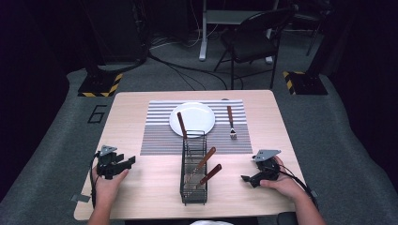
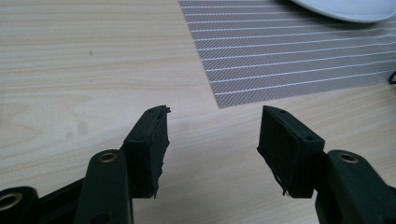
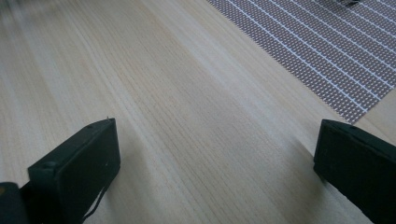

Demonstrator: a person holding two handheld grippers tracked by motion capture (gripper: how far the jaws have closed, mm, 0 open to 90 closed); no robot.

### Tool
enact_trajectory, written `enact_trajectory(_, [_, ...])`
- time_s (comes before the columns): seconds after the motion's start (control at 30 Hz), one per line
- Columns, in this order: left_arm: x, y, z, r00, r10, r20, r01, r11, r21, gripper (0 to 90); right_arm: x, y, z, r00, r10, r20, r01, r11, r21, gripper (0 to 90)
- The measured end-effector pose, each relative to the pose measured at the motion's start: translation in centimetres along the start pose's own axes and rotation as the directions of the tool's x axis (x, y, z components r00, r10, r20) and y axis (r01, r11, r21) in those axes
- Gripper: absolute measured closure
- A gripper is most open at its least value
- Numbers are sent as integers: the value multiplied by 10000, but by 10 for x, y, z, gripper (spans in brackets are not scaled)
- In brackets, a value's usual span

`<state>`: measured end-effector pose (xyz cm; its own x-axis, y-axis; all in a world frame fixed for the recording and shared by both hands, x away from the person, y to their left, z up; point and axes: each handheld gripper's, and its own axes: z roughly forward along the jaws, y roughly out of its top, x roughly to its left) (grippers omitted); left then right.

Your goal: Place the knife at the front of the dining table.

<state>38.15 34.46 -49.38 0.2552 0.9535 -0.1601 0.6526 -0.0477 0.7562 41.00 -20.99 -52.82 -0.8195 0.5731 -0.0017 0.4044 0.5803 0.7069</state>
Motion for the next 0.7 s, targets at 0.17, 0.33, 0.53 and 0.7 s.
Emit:
enact_trajectory(0.17, [-16,7,-11,9998,89,184,-84,9996,-271,430,0,0,0,10000,18,10,-18,10000,13,0])
enact_trajectory(0.33, [-35,18,-17,9974,494,518,-475,9982,-379,451,0,0,0,9999,97,48,-97,10000,12,0])
enact_trajectory(0.53, [-62,33,-19,9887,1262,812,-1237,9917,-352,475,0,0,0,9999,80,62,-80,10000,-15,0])
enact_trajectory(0.7, [-77,42,-18,9839,1364,1151,-1317,9902,-469,486,-1,0,0,9999,93,76,-93,10000,-15,0])
